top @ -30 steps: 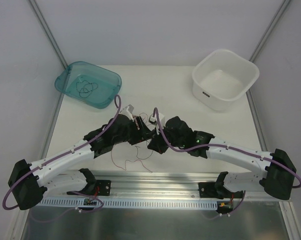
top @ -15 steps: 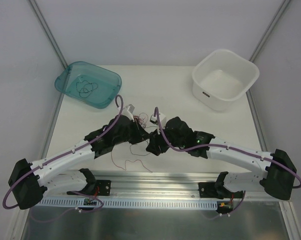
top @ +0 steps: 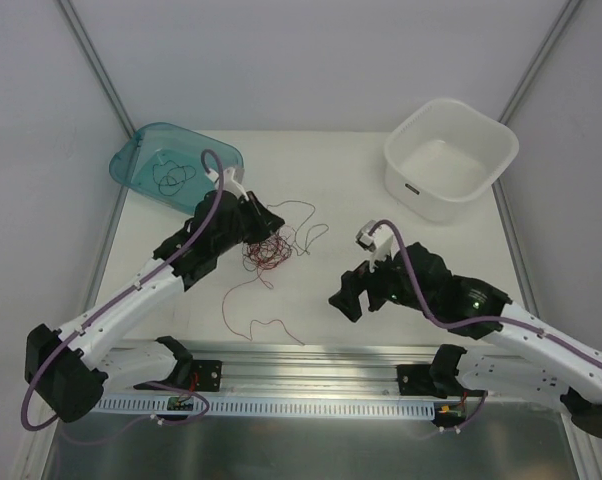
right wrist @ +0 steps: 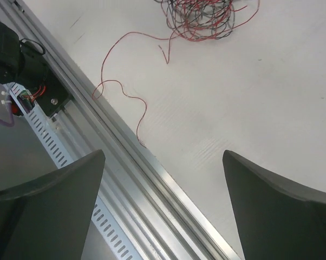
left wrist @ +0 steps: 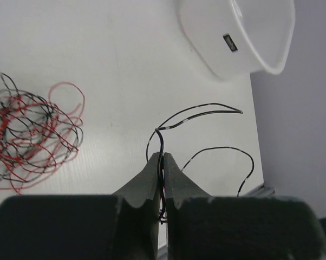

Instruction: Untangle the cables

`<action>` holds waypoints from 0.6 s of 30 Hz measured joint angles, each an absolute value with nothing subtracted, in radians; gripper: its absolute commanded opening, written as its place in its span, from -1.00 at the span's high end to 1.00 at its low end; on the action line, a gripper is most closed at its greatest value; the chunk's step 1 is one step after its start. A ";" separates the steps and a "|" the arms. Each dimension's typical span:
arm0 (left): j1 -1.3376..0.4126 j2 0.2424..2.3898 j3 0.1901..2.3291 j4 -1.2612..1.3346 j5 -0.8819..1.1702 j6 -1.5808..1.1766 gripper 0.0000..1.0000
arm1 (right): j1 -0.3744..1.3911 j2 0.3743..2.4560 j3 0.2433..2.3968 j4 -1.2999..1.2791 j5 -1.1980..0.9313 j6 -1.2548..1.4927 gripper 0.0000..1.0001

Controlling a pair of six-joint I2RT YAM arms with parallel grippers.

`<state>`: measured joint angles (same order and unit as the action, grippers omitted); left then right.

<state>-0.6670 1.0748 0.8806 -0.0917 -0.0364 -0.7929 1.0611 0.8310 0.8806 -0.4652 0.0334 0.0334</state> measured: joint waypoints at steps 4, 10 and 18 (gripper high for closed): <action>-0.538 1.130 0.977 -0.115 -0.024 -0.741 1.00 | 1.061 0.716 0.889 -0.535 0.096 0.033 -0.96; -0.316 1.221 1.147 -0.118 0.007 -0.660 1.00 | 1.061 0.604 0.860 -0.580 0.183 0.032 -0.99; -0.017 1.508 1.387 -0.116 0.013 -0.580 1.00 | 1.061 0.609 0.780 -0.619 0.243 0.031 -0.99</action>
